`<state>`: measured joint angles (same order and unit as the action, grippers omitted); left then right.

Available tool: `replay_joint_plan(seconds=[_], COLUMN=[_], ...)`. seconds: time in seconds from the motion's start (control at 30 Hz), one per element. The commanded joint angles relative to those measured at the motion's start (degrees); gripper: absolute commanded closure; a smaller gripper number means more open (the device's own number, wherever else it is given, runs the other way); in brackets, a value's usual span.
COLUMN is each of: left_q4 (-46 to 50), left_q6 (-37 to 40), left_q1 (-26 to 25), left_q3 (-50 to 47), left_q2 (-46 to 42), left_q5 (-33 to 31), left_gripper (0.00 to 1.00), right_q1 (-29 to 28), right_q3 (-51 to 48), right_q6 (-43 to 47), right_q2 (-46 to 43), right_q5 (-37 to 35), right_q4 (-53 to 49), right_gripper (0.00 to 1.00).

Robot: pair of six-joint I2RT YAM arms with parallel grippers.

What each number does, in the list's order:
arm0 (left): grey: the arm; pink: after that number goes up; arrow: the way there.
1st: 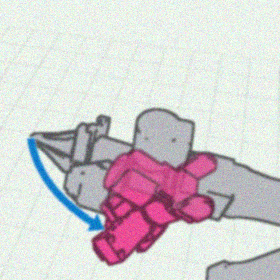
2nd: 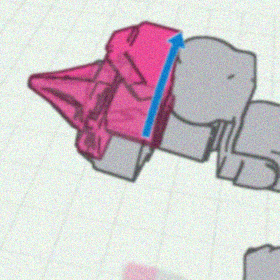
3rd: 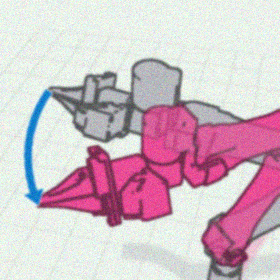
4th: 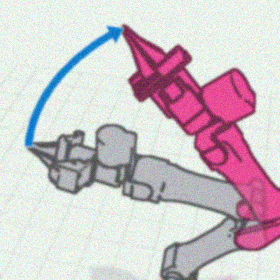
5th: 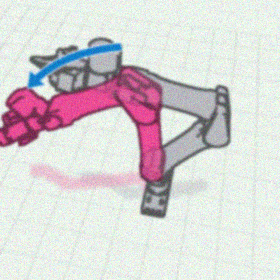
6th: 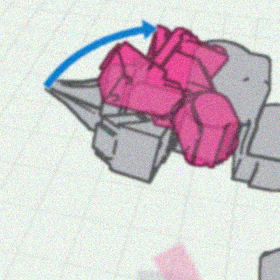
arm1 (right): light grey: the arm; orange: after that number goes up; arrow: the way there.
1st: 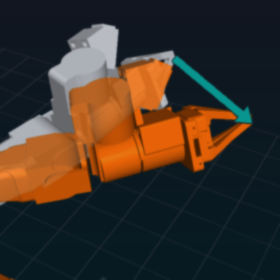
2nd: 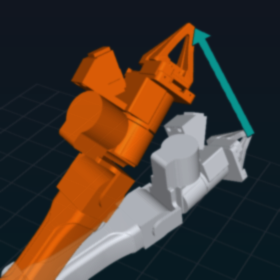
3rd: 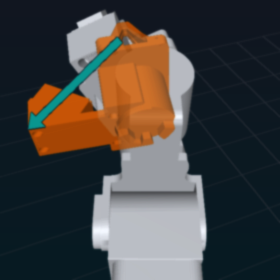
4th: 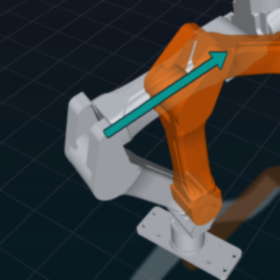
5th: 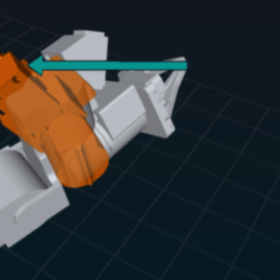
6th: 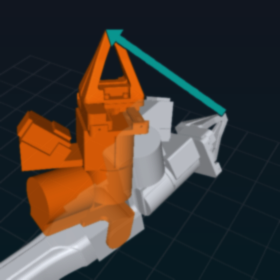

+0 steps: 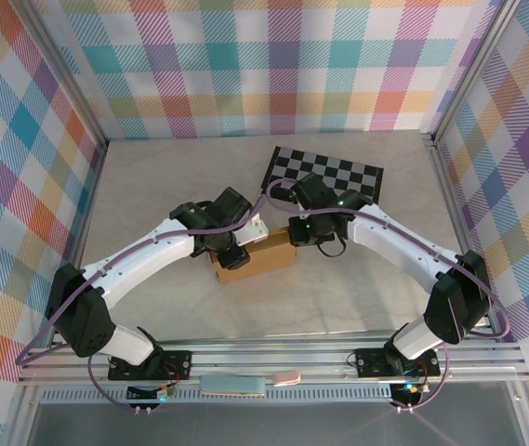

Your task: Fold the paper box

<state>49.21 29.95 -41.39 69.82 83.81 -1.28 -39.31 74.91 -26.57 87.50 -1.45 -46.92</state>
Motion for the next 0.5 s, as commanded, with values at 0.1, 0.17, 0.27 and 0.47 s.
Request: replay_joint_plan(seconds=[0.1,0.17,0.27,0.47], left_q4=[-0.5,-0.3,-0.3,0.0], left_q6=[2.7,2.9,3.1,3.4], left_q1=[-0.9,-0.9,-1.0,-0.9], left_q3=[-1.2,-1.2,-1.1,-0.8], left_q2=[-0.7,-0.6,-0.6,-0.3], left_q5=[-0.8,-0.7,-0.7,-0.8], left_gripper=[0.50,0.50,0.50,0.50], right_q1=[3.8,4.0,4.7,8.9], right_q3=[0.8,1.2,2.5,5.2], right_q6=[-4.2,-5.1,-6.1,-10.9], right_q2=[-2.4,-3.2,-3.8,-3.5], right_q5=[11.8,12.4,12.1,15.3], right_q4=[0.5,0.8,-0.3,0.2], right_gripper=[0.65,0.58,0.53,0.48])
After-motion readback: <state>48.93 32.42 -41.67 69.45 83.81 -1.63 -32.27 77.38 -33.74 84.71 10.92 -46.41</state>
